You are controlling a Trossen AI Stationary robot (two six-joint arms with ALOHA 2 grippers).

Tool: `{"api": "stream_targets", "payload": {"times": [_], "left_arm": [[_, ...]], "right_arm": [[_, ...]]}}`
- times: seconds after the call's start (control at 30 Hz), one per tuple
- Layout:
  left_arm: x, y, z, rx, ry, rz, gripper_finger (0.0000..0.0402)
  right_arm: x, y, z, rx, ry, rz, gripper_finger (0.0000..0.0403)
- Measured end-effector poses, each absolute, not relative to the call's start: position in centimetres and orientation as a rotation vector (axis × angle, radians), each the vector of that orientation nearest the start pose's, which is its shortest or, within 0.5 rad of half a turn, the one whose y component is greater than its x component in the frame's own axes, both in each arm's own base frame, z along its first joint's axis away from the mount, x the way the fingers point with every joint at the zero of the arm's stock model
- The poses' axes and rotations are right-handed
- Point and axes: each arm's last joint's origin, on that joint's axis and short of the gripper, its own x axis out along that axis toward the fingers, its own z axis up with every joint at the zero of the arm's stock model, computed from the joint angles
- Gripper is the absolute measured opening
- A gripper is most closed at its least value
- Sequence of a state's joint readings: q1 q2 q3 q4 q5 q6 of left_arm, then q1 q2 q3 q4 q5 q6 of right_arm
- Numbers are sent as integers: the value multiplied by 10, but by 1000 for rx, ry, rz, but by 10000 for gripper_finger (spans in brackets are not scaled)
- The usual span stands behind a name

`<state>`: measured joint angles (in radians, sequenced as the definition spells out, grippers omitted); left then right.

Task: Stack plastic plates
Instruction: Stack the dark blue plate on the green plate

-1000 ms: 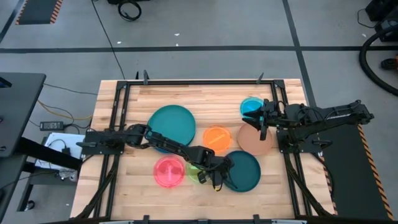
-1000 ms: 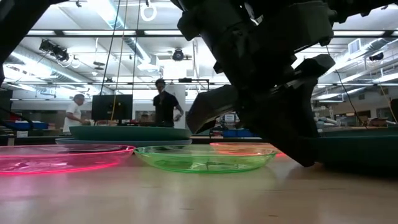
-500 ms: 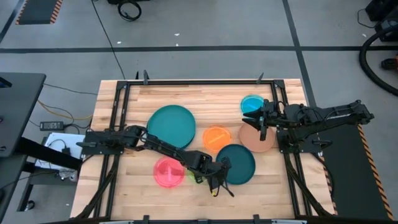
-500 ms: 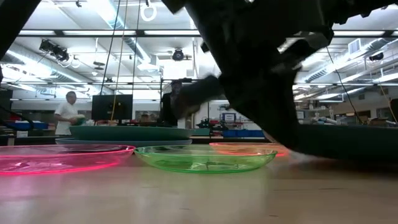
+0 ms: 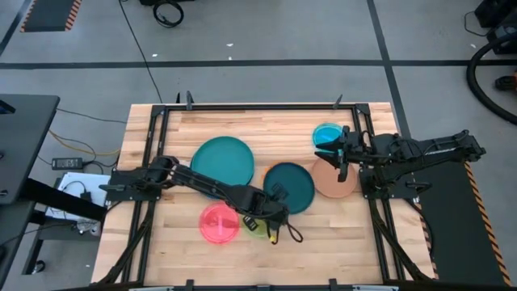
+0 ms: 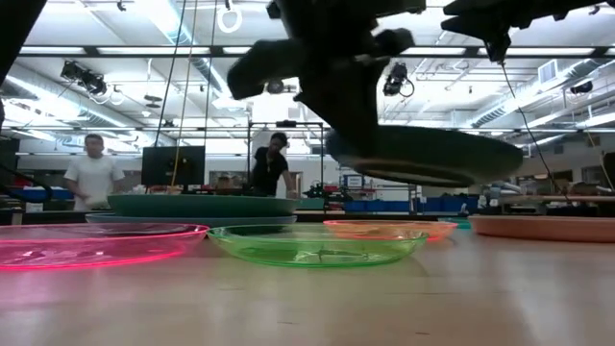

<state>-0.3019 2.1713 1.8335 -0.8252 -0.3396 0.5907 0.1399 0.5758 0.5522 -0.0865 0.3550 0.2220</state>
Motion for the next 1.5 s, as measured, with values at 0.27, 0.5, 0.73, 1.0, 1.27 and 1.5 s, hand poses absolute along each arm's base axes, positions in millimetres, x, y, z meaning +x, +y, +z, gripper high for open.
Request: {"api": "stream_targets", "payload": {"times": [0.27,0.5,0.73,1.0,1.27,1.5], "left_arm": [[421,-120,206,766,1300,-211,16],[403,-113,207,736,1310,-130,16],[372,-100,222,650,1244,-26,16],[335,-88,227,576,1237,66,16],[304,-78,217,496,1255,131,16],[284,-71,195,439,1279,182,17]], "right_arm": [[140,9,296,104,39,-223,132],[141,3,297,90,31,-271,132],[145,-2,295,97,45,-310,132],[149,-6,292,115,61,-317,132],[152,-6,293,123,52,-295,132],[152,-6,293,123,51,-294,132]]}}
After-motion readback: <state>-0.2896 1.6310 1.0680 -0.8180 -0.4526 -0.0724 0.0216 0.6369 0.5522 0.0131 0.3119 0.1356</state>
